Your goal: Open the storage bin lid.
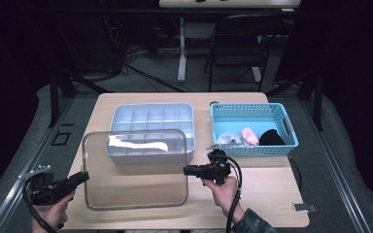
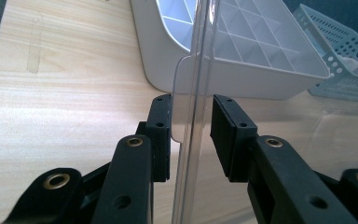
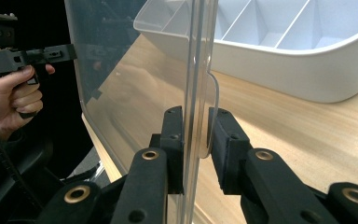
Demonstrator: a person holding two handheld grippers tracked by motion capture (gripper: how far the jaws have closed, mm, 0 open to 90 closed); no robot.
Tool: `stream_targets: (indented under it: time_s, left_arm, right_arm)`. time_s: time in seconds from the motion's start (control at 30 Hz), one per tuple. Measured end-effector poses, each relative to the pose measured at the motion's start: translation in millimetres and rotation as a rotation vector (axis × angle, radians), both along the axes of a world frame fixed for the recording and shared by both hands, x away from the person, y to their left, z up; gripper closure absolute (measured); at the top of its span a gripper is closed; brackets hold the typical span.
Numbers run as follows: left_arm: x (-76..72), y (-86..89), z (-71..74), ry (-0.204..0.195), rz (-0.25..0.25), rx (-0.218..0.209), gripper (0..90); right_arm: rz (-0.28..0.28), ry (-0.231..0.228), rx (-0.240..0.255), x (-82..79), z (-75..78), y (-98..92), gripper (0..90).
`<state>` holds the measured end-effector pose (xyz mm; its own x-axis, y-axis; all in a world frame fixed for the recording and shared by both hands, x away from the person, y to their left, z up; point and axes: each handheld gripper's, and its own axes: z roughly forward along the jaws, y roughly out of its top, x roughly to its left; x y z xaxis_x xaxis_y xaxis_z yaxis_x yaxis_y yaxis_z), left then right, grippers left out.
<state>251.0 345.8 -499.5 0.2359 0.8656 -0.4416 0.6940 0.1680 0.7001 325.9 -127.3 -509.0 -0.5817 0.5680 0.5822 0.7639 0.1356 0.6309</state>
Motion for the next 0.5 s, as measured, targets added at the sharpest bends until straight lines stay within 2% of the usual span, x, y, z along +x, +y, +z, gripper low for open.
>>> stream_targets:
  time_s: [0.5]
  left_arm:
    - [-8.2,3.2,-9.9,0.038,0.0,-0.001,69.9]
  right_arm:
    - [0.016,0.051,-0.012,-5.7,-16.5,3.3,75.6]
